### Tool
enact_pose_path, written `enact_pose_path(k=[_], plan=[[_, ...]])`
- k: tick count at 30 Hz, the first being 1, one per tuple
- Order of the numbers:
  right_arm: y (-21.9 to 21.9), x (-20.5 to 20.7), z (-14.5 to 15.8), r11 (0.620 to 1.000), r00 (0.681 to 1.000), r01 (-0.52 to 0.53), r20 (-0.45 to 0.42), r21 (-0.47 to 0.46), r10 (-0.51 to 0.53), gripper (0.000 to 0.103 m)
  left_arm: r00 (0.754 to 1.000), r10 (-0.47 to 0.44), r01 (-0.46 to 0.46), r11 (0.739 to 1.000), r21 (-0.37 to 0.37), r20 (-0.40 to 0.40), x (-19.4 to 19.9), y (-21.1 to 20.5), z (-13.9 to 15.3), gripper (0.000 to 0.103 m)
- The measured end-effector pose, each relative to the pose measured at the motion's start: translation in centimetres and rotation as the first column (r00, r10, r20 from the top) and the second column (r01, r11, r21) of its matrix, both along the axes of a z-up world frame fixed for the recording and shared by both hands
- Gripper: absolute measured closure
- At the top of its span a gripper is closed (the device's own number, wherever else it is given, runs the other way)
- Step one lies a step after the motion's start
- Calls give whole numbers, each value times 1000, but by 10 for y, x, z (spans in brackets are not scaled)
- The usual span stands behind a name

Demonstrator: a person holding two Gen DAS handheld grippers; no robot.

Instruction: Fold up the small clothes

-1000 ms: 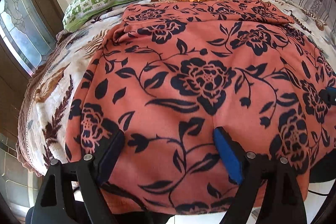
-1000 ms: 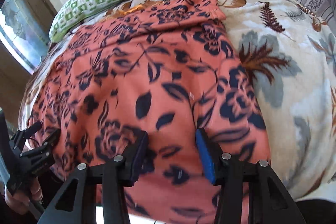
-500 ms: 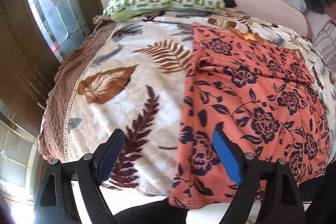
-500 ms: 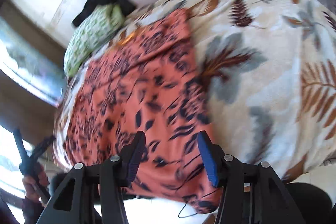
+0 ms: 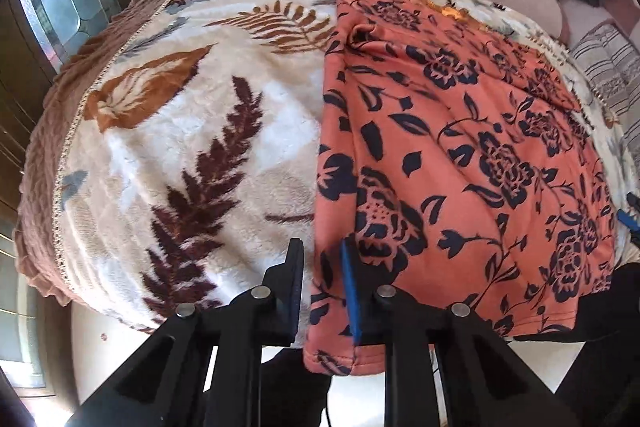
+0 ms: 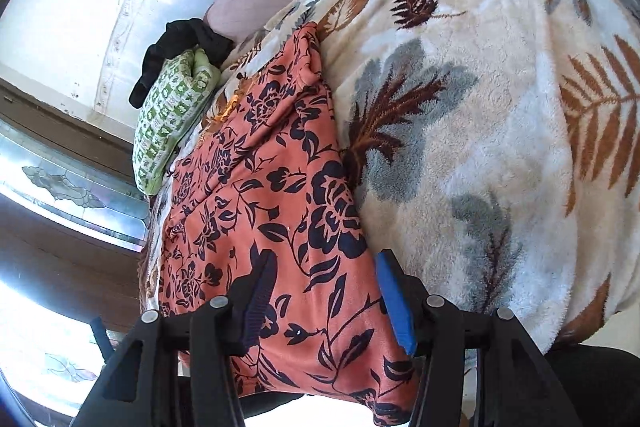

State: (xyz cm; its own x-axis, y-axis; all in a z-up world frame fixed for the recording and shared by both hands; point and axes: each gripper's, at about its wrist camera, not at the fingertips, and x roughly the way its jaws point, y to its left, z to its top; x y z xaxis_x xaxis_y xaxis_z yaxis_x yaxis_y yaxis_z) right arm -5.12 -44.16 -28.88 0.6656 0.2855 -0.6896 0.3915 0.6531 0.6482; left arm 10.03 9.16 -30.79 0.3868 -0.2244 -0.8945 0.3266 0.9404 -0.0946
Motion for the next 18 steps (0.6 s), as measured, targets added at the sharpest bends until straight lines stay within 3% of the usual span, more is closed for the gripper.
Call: enact_pose_path(k=[3,4,6,9,11,13,16,18], plan=[[0,-2,-1,1000,1000,10,-1,4,-10,47,996,-80,82,995,-50,33,0,-12,7,81],[0,-2,-1,1000,1000,13,1,5,-13,47,993,-109,110,993,-45,36,1,-18,8,65],[0,-2,-2,1000,1000,16,1,3,-16,47,993,-114,114,993,-18,25,5,-23,4,46],[1,-2,-2,1000,1000,13,0,-5,-13,47,999,-48,47,998,-43,-22,15,-14,-4,46],[3,-2,-2,1000,1000,7,1,-10,-7,47,998,-14,6,993,-118,-60,14,-2,-7,49],[4,-2,-3,1000,1000,4,-5,-16,-4,47,996,-31,18,989,-148,-88,9,0,-11,74],[5,0,-6,1000,1000,6,-17,-6,-6,47,995,-64,54,990,-129,-74,3,-9,-12,85],[5,1,-8,1000,1000,8,-21,3,-8,47,995,-76,67,991,-120,-71,4,-14,-11,86]])
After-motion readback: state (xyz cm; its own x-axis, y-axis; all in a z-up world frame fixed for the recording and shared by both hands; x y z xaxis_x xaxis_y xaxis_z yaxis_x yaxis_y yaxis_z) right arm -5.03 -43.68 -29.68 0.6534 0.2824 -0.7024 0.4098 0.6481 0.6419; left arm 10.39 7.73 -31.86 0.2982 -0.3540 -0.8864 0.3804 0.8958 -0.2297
